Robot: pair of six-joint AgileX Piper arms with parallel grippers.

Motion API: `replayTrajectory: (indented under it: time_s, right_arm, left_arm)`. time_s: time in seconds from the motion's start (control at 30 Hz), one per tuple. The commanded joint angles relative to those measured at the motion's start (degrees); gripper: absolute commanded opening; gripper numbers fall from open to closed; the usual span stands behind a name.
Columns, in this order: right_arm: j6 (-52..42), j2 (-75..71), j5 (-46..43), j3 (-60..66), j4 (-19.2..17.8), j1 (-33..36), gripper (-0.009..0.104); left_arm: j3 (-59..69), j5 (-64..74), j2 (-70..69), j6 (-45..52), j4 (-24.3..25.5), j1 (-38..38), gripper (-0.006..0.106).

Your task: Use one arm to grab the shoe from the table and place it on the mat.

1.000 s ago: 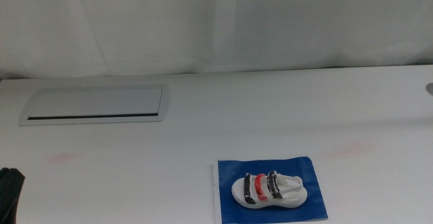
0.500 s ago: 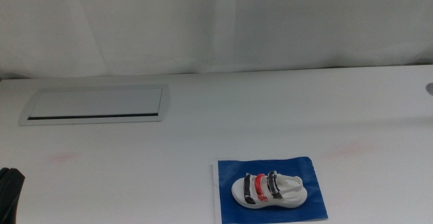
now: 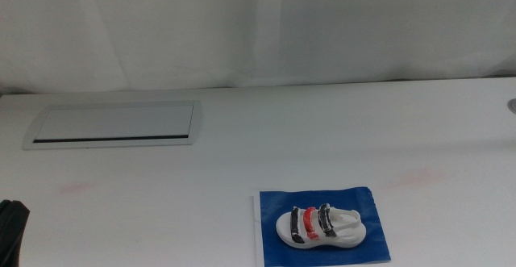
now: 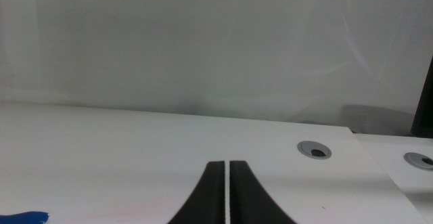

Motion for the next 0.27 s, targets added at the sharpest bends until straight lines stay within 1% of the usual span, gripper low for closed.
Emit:
replayTrajectory:
  time_s: [0.0, 0.23]
  right_arm:
    - [0.8, -0.8, -0.3, 2.2, -1.0, 0.2, -0.003]
    - [0.8, -0.8, -0.3, 2.2, -0.9, 0.2, -0.003]
  left_arm:
    - [2.2, -0.8, -0.2, -0.3, -0.3, 0.1, -0.003]
    - [2.2, -0.8, -0.2, -0.3, -0.3, 0.1, -0.003]
